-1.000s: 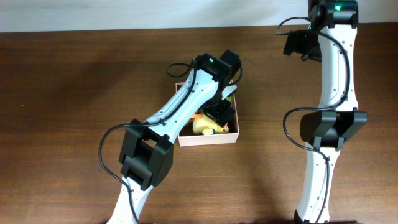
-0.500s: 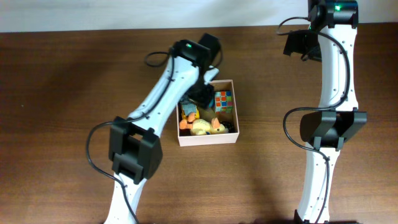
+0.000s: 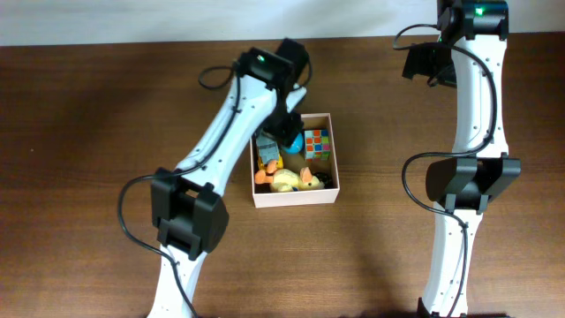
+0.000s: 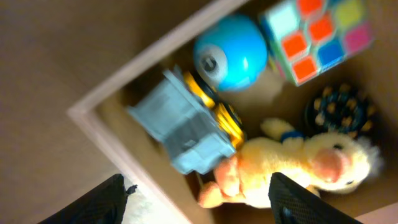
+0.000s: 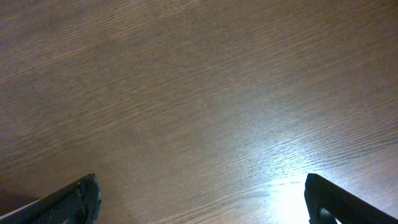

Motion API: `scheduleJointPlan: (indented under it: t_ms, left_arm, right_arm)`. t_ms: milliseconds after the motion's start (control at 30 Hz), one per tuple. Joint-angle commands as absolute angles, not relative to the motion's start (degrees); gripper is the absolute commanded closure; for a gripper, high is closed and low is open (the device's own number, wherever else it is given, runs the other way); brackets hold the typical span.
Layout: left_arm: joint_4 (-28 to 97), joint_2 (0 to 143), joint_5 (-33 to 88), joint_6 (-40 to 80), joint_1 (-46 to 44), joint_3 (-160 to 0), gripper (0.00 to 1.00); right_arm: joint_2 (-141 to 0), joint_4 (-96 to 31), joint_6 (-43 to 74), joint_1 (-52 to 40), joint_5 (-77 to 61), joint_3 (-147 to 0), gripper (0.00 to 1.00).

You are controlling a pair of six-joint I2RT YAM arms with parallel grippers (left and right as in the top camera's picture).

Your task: Pack container

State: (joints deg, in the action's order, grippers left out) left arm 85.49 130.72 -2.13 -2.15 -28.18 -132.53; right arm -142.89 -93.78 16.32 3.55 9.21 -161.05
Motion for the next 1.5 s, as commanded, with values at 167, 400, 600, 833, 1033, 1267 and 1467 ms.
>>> scheduleJointPlan:
  t_ms: [167, 400, 600, 833, 1033, 1267, 1467]
  left_arm:
    - [86.6, 129.6, -6.7, 1.5, -18.9, -145.7, 0.15]
    - [87.6, 129.6, -11.6, 7.9, -8.1, -146.0, 0.01]
    - [87.5, 129.6, -11.3, 8.3, 0.0, -146.0, 0.01]
    - [87.9, 129.6, -6.7, 8.3, 4.1, -146.0, 0.01]
    - [87.9, 129.6, -6.7, 8.3, 4.3, -146.0, 0.01]
    - [87.9, 129.6, -6.7, 8.3, 4.3, -146.0, 0.01]
    - [87.9, 129.6, -6.7, 8.3, 4.3, -145.9, 0.01]
  right_arm:
    - [-143.7, -93.6, 16.6, 3.4, 10.1, -161.3, 0.01]
    - [-143.7, -93.6, 16.6, 3.4, 10.1, -161.3, 0.01]
    - [-143.7, -93.6, 16.6, 3.4, 10.1, -161.3, 0.01]
    - [-143.7, -93.6, 16.6, 3.4, 10.1, -161.3, 0.01]
    - [-143.7, -93.6, 16.6, 3.4, 10.1, -161.3, 0.01]
    - [-143.7, -93.6, 16.6, 3.4, 10.1, -161.3, 0.01]
    - [-143.7, -93.6, 16.6, 3.4, 10.1, -161.3, 0.01]
